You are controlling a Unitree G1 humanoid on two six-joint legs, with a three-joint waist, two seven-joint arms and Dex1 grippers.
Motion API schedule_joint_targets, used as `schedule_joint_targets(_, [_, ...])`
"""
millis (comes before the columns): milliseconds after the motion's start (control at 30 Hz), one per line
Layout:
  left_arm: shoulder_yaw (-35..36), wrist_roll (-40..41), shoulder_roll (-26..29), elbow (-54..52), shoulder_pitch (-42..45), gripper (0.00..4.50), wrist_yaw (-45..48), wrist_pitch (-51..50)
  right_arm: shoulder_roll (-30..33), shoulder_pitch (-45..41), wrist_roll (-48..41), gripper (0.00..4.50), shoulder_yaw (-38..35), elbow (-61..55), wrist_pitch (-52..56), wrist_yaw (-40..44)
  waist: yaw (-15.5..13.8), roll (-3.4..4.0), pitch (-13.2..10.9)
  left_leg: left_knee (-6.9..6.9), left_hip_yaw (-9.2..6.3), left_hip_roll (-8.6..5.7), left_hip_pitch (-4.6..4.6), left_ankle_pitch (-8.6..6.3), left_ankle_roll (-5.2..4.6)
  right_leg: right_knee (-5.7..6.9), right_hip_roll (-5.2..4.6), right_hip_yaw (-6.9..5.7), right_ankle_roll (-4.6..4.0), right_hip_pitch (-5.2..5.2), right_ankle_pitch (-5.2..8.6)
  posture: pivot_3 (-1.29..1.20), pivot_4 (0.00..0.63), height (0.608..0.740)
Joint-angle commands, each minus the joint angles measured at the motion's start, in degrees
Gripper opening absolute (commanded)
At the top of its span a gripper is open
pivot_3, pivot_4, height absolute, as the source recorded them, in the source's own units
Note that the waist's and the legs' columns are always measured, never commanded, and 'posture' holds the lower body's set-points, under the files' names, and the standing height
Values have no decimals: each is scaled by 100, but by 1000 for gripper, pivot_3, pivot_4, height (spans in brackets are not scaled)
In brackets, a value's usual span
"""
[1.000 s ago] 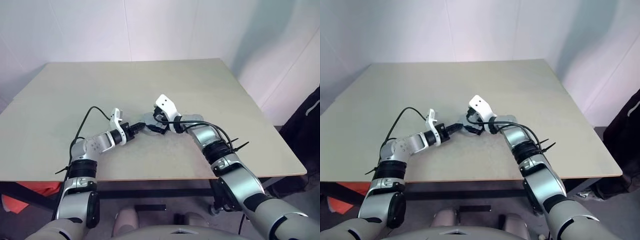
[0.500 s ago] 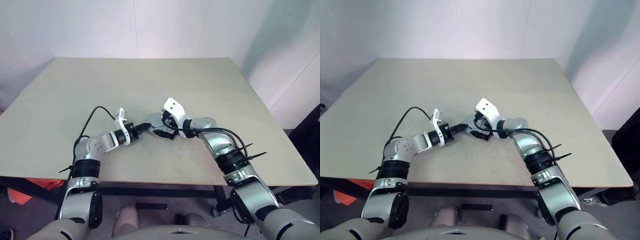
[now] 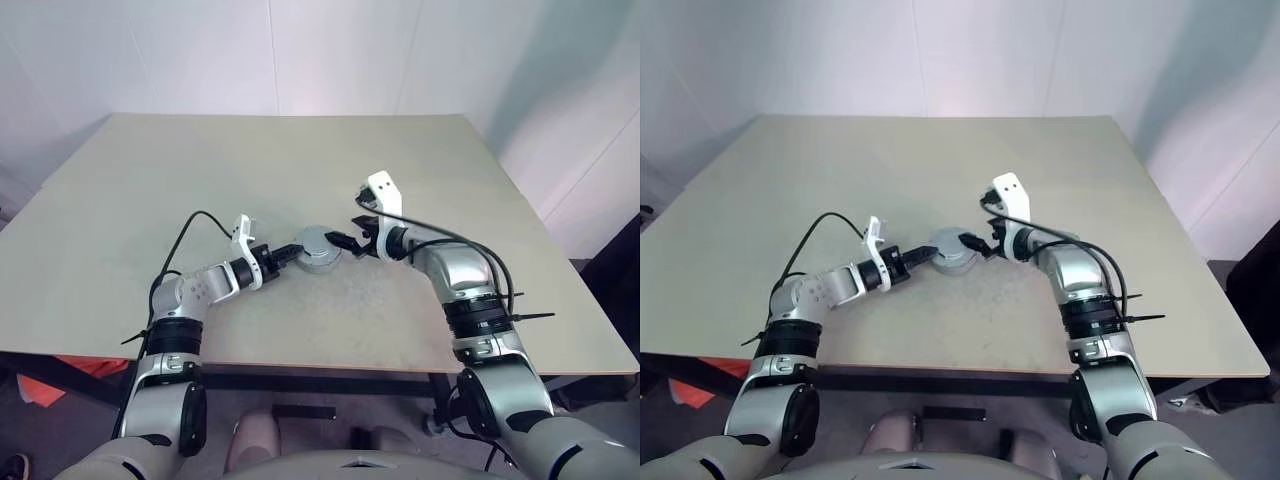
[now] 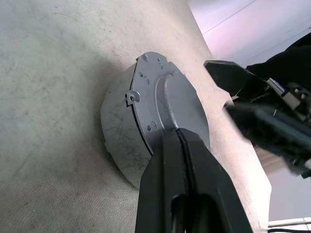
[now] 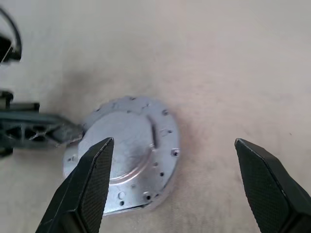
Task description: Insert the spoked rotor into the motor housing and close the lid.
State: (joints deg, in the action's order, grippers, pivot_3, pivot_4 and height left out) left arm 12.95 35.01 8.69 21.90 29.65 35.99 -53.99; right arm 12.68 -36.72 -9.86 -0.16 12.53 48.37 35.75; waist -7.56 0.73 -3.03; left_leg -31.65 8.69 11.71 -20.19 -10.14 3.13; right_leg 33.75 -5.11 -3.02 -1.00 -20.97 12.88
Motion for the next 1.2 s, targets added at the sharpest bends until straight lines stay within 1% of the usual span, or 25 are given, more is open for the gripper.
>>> schedule_joint_targets(33, [-269,-140,-65,140,29,0,-53,-21,-33,-158,-524,4472,-605,-191,1028,-302,-8,0,0,0,0,-1,0,0,0,0,0,0,-2,0,-1,0,0,740])
schedule_joint_targets(300, [-317,-159,-63,176,36,0,-24,10,-60,6,-1083,4472,-1147,-332,2519,-659,-49,1,0,4,1,-1,0,15,25,0,-1,0,-2,0,-2,0,0,740])
schedule_joint_targets(367, [-320,-165,-56,184,40,0,-22,21,-206,-20,-1226,4472,-1365,-287,2788,-800,-63,1,1,4,2,-1,0,16,26,0,-2,0,0,-1,-1,0,0,740])
schedule_joint_targets(467, [-325,-186,-47,209,51,0,-29,59,-607,-121,-1421,4472,-1821,-76,3129,-1084,-75,3,2,13,3,-1,6,18,29,0,-1,0,6,-2,3,0,0,740])
schedule_joint_targets(533, [-324,-194,-34,216,62,0,-39,81,-954,-201,-1474,4472,-2112,167,3140,-1339,-75,4,2,24,3,-1,11,21,36,0,-1,0,9,-4,5,0,0,740])
schedule_joint_targets(600, [-322,-201,-23,217,70,0,-51,103,-1228,-271,-1499,4472,-2314,400,3062,-1548,-72,3,3,40,4,-1,17,34,58,0,-1,0,30,-6,17,0,0,740])
schedule_joint_targets(700, [-305,-219,-2,237,93,0,-57,133,-1479,-357,-1486,4472,-2461,748,2872,-1753,-56,1,6,54,3,-1,27,49,83,0,0,0,35,-6,20,0,0,740])
schedule_joint_targets(833, [-274,-234,22,273,121,0,-62,169,-1670,-530,-1605,4472,-2739,1303,2556,-1895,23,0,8,66,3,0,46,54,91,1,1,0,35,2,20,0,0,740])
schedule_joint_targets(967, [-263,-233,32,278,121,0,-76,186,-1825,-726,-1818,4472,-2869,1657,2387,-1908,52,0,8,67,3,0,49,53,89,1,1,0,35,-1,20,0,0,740])
schedule_joint_targets(1200, [-248,-234,59,279,120,0,-94,205,-2077,-941,-2172,4472,-2756,1622,2482,-1653,66,1,7,69,3,7,47,54,91,1,10,0,33,-13,18,0,0,740])
